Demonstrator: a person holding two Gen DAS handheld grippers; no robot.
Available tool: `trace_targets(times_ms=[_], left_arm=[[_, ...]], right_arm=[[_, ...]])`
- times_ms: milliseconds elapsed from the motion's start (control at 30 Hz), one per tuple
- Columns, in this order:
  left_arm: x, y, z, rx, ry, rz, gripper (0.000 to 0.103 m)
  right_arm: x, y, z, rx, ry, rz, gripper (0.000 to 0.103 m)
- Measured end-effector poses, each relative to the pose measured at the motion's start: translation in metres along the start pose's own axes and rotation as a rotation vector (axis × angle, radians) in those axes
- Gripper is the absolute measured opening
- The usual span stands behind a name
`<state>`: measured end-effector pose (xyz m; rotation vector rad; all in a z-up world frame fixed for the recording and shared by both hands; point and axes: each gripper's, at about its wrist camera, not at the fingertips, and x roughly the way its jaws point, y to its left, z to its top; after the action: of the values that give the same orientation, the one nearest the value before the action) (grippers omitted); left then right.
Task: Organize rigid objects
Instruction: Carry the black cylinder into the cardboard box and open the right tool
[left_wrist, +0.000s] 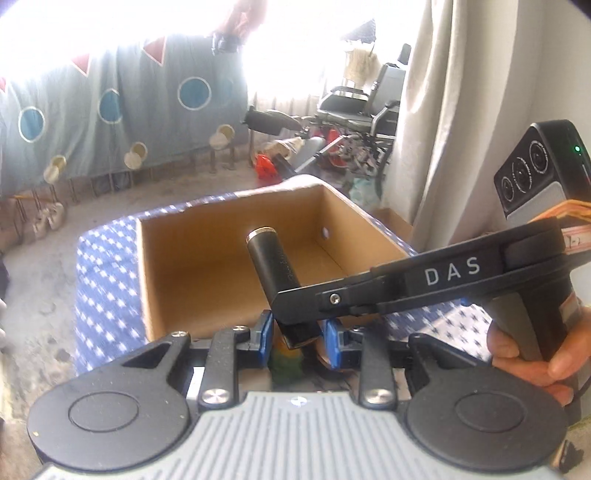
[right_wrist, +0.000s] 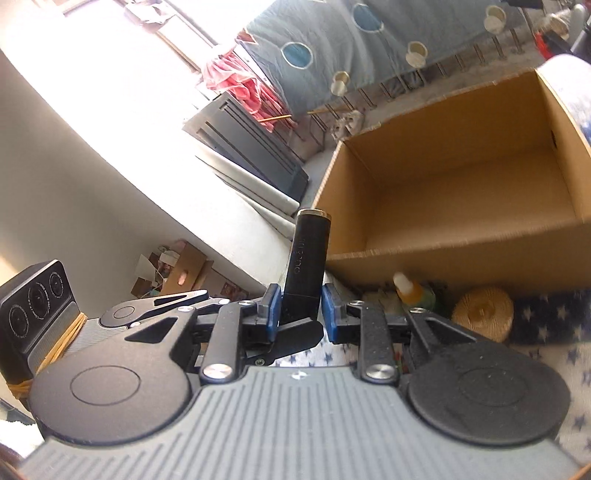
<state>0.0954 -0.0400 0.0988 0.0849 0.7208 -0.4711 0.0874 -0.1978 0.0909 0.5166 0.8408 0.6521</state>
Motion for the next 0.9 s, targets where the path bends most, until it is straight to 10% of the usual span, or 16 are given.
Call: trace_targets(times_ms=[300, 533, 900], left_arm=[[0.117, 0.07, 0.06, -0.064, 0.23, 0.04, 0.03], [0.182, 0.092, 0.061, -0.027, 0.37, 0.112, 0.03], [0.149, 0.098, 0.07, -0.058, 0.288, 0.137, 0.045]], right_arm=[[0.1, -0.053, 0.109, 0.146, 0.158, -0.005, 0.023], [0.177, -0.117, 0.125, 0.33, 0.286, -0.073, 0.023], [0.19, -0.116, 0.119, 0.355, 0.282, -0.093, 0.025]])
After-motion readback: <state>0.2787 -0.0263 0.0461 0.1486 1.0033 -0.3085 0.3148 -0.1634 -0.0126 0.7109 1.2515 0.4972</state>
